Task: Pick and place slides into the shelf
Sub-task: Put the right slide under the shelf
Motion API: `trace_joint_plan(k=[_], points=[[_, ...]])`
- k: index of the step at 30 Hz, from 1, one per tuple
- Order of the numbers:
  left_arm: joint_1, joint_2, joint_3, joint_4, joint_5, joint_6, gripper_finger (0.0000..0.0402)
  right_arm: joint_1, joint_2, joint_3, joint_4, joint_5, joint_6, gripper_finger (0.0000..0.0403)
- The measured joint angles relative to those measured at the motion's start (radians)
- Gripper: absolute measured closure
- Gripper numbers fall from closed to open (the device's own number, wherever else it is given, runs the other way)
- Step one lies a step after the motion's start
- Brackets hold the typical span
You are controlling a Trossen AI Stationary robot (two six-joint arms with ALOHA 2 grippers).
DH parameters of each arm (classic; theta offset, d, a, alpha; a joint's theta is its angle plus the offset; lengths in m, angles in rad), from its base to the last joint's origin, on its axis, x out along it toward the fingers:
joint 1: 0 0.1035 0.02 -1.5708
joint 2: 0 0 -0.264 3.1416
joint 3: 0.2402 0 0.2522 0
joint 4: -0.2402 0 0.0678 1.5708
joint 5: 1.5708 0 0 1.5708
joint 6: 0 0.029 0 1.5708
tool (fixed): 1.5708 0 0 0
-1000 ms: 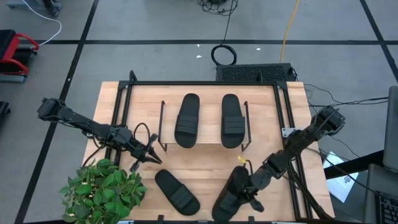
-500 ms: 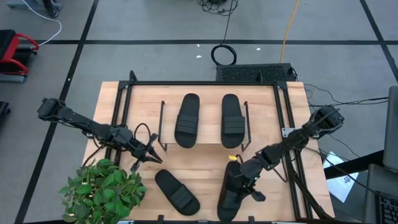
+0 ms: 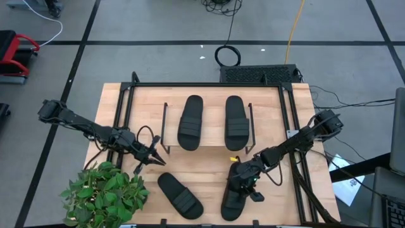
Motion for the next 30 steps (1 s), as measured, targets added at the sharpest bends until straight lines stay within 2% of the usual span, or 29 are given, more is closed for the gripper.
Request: trace_joint_plan(k=[7,10,15,19,22,30], points=[[0.0,0.0,0.0,0.0,0.0,0.001,0.0376,-0.014,0.012,-0.001,0.024,0.029,0.047,0.0384],[0.0,0.0,0.0,0.0,0.0,0.001,0.0376,-0.013,0.013,-0.001,0.031,0.038,0.101,0.0354],[0.0,0.0,0.0,0.0,0.0,0.001,0.0376,-0.013,0.014,-0.002,0.028,0.057,0.154,0.0282],[0.0,0.0,0.0,0.0,0.0,0.002,0.0376,-0.006,0.014,-0.002,0.039,0.113,0.133,0.0232],[0.0,0.0,0.0,0.0,0.0,0.01,0.0376,-0.004,0.014,-0.002,0.064,0.116,0.124,0.0208],[0.0,0.0,0.0,0.085,0.0,0.014,0.0376,0.002,-0.035,0.02,0.094,0.141,0.021,0.0186]])
